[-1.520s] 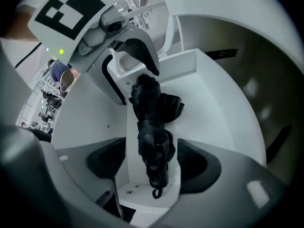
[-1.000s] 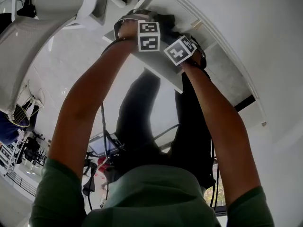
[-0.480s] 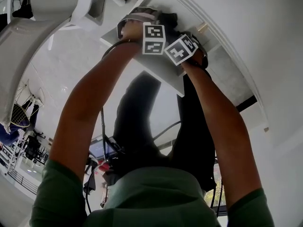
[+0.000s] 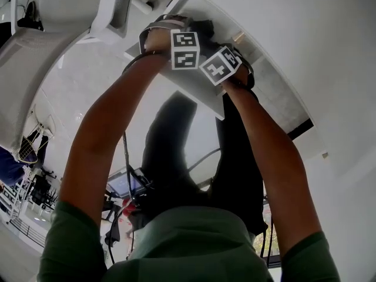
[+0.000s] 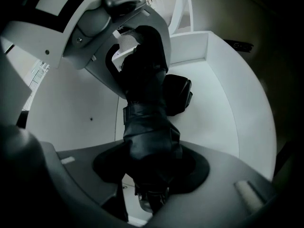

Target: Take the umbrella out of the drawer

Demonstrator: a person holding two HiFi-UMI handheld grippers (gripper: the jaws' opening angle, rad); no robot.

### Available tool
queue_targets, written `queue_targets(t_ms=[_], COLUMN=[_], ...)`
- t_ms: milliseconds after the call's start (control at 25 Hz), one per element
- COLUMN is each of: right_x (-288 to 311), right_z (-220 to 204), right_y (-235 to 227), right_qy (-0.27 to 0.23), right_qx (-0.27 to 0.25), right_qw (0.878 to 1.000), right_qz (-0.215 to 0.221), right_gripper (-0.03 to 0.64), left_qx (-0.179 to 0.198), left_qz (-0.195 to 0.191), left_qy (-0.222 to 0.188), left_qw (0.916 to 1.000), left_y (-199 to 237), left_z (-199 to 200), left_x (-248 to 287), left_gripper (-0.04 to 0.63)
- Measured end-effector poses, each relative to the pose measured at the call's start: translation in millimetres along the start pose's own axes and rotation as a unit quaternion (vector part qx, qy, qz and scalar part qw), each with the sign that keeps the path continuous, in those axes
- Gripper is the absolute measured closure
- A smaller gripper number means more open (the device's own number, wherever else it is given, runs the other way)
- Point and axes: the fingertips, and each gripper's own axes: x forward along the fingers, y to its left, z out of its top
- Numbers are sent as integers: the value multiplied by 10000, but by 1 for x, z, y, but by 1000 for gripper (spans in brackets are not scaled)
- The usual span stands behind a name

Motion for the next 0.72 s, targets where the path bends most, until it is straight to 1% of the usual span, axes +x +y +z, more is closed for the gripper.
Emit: queue_targets(t_ms=[320,720], right_x=[-45,-114], right_z=[14,24], right_y=[9,28], right_qy=[-95,-272], right_qx=[-16,-133], right_qw=[9999,9990], right_qz=[-123,-319], right_gripper=[400,400], left_qx=[72,83], left_qz=[60,299], left_qy=[16,-54], left_qw=[10000,9995], left_y=[5,0], left_z=[2,10], left_x=[-51,-126], left_gripper=[244,247])
